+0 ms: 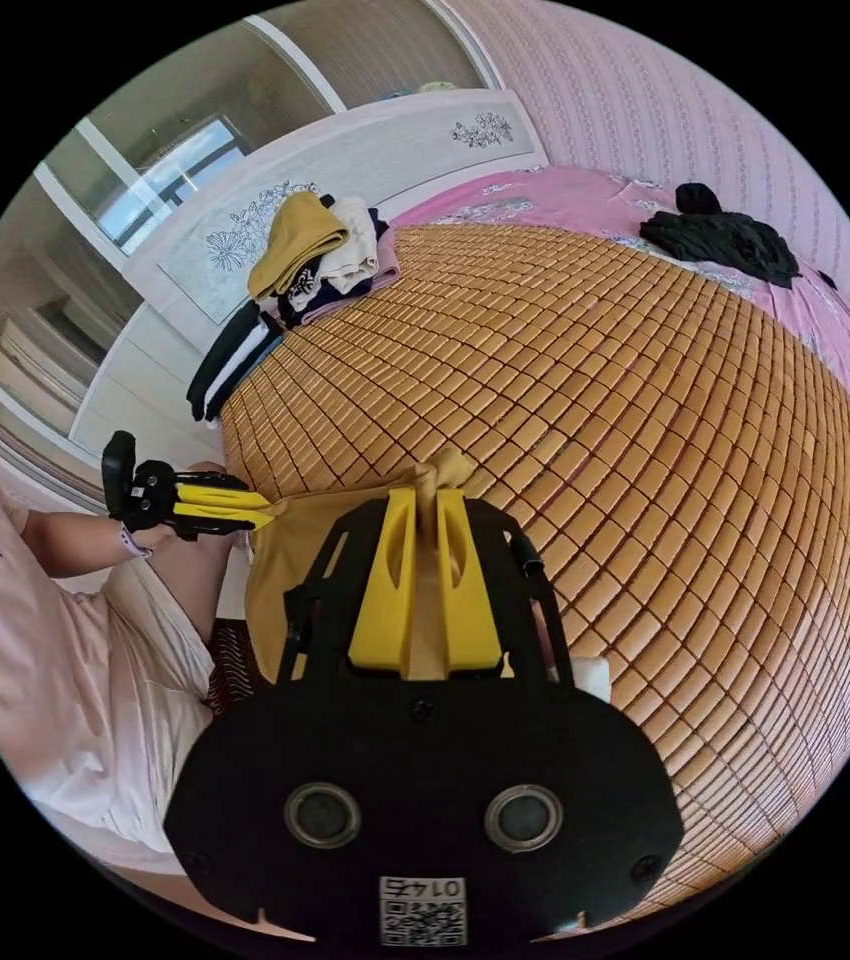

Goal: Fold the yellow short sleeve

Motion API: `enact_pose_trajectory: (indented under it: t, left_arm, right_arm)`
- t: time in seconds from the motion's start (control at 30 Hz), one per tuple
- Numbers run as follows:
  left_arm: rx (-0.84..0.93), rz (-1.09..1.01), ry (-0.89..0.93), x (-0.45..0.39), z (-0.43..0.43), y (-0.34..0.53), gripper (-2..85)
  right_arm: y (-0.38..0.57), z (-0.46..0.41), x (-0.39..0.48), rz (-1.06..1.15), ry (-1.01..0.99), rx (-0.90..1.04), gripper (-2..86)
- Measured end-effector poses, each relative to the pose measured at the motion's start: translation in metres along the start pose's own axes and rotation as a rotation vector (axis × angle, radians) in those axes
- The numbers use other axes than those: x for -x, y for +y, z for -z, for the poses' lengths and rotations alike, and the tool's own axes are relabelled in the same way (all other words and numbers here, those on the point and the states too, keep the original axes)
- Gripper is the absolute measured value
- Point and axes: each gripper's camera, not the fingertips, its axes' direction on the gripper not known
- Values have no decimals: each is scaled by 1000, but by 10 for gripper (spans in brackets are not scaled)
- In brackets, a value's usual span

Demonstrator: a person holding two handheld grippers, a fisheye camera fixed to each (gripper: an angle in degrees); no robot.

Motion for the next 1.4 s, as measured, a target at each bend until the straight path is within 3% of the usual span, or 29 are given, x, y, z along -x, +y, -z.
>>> enact_pose_trajectory:
  t: [0.27,0.5,0.7,0.77,0.87,0.93,1.07,1.23,1.4]
  left_arm:
    - [-304,-285,143,-49,107,14,2]
    - [-422,-620,372,-143,130,-40,3]
    - [-534,-732,678,-233,118,-146,12]
    - [-577,-748,692,-266,112,-187,25]
    - [-512,-591,637,-310,81,-263,55]
    - [-423,-451,532,-316,51,-297,58]
    - [-356,-400,566,-283,24,-288,52]
    - [-318,-457,496,-222,11,-221,43]
    - [-256,-436,404,-155,20,-123,43]
  right_arm:
    - [155,161,47,-178,97,-379,20]
    - [289,298,79,-395,390,-642,21]
    - [296,441,39,-468,745,-444,32]
    - [279,487,-4,-548,826,-360,41]
    - [275,542,-98,-825,927,-338,81]
    - [288,544,-137,-949,899,-297,92]
    - [331,485,-151,-949,941,-339,94]
    - [376,391,-137,-937,802,-368,88]
    - [395,275,-63,-875,619,-426,83]
